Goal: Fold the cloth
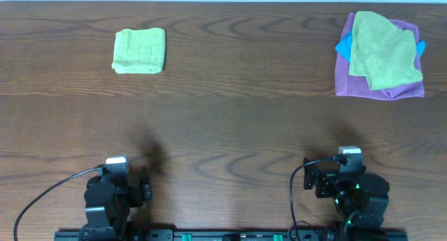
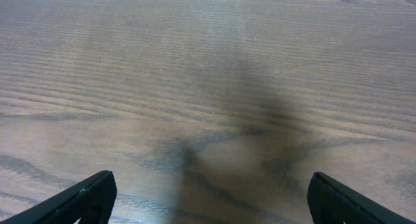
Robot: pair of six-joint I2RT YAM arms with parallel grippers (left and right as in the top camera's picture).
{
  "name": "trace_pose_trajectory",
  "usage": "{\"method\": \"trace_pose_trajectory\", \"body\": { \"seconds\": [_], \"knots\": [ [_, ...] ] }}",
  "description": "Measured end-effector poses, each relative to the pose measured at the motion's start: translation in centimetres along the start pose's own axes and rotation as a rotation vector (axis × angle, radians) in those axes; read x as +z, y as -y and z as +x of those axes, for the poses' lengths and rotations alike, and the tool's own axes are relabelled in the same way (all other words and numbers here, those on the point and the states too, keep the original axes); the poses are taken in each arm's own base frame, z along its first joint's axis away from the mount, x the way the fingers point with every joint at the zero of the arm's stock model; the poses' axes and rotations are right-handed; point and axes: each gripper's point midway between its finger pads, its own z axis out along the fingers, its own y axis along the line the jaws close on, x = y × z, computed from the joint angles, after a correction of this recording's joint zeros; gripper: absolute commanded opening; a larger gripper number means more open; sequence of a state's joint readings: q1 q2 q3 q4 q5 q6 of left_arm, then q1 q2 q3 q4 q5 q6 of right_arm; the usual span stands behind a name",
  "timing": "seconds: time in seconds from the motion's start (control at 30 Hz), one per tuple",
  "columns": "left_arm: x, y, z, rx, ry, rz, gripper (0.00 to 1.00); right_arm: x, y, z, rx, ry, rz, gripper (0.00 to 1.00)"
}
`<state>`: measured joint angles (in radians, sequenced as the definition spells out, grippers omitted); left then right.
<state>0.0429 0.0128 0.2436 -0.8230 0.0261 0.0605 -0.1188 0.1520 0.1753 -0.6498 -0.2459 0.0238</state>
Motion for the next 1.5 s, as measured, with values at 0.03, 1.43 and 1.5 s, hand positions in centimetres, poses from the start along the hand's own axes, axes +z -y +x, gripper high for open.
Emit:
{"method": "trace_pose_trajectory", "body": {
  "seconds": [0.03,1.43,1.5],
  "knots": [
    [0.0,0.0,0.0,0.001,0.0,0.002,0.95,0.0,0.0,0.1,0.001,-0.006,0.002,0.99],
    [0.0,0.4,0.0,0.016,0.0,0.02,0.95,-0.1,-1.4,-0.4,0.123,0.01,-0.083,0.99],
    [0.0,0.4,0.0,0.016,0.0,0.02,0.95,-0.1,-1.9,-0.4,0.15,0.008,-0.111,0.99]
  ]
}}
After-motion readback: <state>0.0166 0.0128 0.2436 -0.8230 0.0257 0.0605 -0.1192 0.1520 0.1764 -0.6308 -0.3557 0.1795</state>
